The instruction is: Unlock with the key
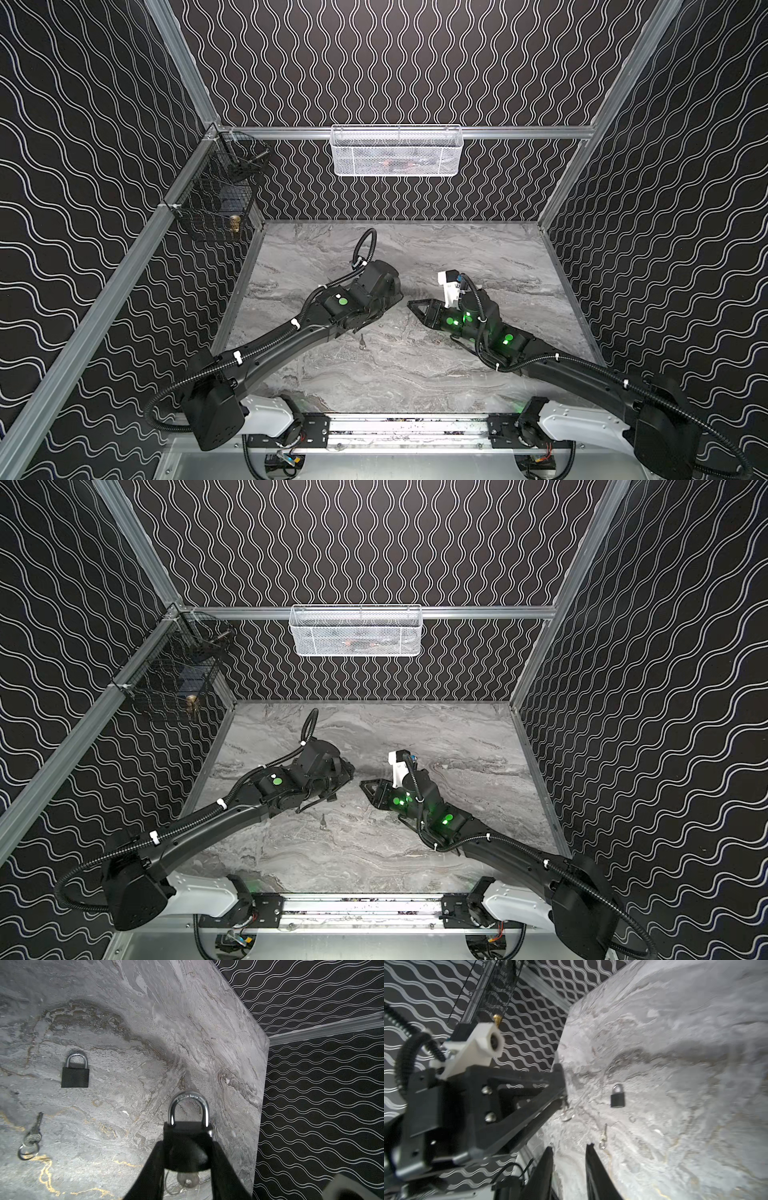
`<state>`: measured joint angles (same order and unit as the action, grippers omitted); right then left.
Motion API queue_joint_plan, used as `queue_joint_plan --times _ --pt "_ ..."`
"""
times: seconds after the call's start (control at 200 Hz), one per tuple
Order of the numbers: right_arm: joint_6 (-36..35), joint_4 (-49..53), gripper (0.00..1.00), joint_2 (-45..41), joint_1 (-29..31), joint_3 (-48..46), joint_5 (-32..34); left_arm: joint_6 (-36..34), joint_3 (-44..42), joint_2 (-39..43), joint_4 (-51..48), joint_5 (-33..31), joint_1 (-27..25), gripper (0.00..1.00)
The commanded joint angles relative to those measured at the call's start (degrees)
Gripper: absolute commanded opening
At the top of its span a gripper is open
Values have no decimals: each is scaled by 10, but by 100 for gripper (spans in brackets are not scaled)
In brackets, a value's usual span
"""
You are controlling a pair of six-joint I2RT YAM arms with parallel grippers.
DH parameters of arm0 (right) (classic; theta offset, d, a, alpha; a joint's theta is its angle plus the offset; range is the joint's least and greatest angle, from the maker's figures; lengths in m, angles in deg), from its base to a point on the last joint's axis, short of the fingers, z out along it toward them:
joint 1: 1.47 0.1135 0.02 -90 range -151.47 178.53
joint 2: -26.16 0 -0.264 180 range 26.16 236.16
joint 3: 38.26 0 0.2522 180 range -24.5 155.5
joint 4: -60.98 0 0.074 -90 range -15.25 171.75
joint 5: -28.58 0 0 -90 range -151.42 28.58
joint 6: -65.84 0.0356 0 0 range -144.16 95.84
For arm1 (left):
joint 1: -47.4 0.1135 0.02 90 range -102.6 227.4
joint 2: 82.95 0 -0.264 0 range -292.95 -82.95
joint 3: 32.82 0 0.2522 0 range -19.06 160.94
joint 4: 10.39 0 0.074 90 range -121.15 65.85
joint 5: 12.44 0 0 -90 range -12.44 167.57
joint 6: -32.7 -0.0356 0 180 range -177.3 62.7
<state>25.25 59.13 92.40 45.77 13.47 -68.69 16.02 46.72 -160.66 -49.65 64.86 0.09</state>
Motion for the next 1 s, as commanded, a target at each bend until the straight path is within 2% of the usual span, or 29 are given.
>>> queue_joint_plan --times 0.0,0.07,0.175,0.31,0.42,0.681,0.996 --pt "33 -30 27 15 -4 13 -9 -3 9 -3 6 -16 1 0" --pt "30 -51 26 25 -4 21 -12 -3 10 -5 10 -15 1 0" --pt "29 -2 24 45 -4 52 3 -4 13 -8 11 -15 0 0" --pt "34 -62 24 54 -4 37 7 -1 13 -9 11 -15 1 0" --pt "35 -36 21 76 -4 58 4 2 11 -9 15 -15 1 0" --pt "33 -53 20 86 -4 56 20 2 7 -6 19 -15 1 0" --pt "33 -57 15 106 -4 66 3 1 5 -5 27 -8 1 0"
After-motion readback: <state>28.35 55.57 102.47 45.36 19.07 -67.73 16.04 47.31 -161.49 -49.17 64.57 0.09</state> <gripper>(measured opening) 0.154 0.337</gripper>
